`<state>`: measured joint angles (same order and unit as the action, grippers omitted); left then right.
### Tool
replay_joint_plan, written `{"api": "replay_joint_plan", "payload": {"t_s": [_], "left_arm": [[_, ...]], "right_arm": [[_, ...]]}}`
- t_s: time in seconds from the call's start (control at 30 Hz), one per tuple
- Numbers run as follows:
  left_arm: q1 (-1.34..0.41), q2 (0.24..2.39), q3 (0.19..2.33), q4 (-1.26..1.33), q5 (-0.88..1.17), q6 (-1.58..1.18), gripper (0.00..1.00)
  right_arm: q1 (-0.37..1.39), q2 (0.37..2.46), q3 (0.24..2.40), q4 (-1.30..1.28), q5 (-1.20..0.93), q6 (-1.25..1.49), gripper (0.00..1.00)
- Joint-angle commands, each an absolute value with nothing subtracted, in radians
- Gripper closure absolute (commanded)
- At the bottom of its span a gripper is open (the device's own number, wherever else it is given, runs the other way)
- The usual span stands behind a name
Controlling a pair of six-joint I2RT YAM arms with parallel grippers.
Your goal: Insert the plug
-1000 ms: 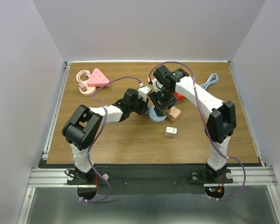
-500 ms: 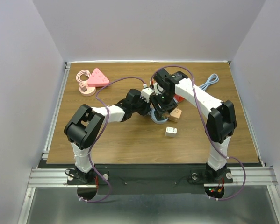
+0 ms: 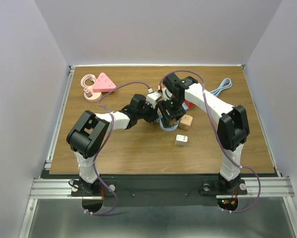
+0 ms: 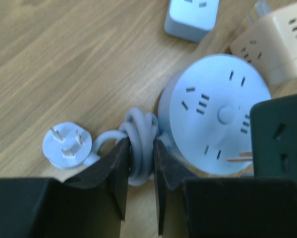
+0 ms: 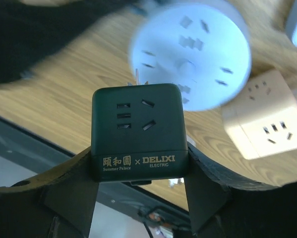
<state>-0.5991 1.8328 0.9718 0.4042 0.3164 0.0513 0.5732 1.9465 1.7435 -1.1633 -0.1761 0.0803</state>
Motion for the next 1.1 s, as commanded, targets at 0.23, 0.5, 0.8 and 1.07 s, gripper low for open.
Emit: {"api": "replay_joint_plan", "payload": {"t_s": [0.23,0.5,0.8,1.07], "left_arm": [[-0.492,1.815,0.882,0.311,0.376,-0.032,1.0],[-0.494,1.798,0.868,0.33,0.42,-0.009,1.0],[-0.526,1.805,0.884,0.325,0.42,0.023,1.0],[-0.546,1.824,0.9,0.31,0.396,0.034,1.0]], "right_arm": [[0.558,1.922,1.832,-1.252,-0.046,0.193,0.79],[0.558,2.019,1.81,-1.272,-0.052,0.127,0.78],[0.56,2.062,1.862,-1.312,-0.103,0.09,0.78],[0.561,2.059,1.855,-1.324,-0.149,0.095,0.78]]}}
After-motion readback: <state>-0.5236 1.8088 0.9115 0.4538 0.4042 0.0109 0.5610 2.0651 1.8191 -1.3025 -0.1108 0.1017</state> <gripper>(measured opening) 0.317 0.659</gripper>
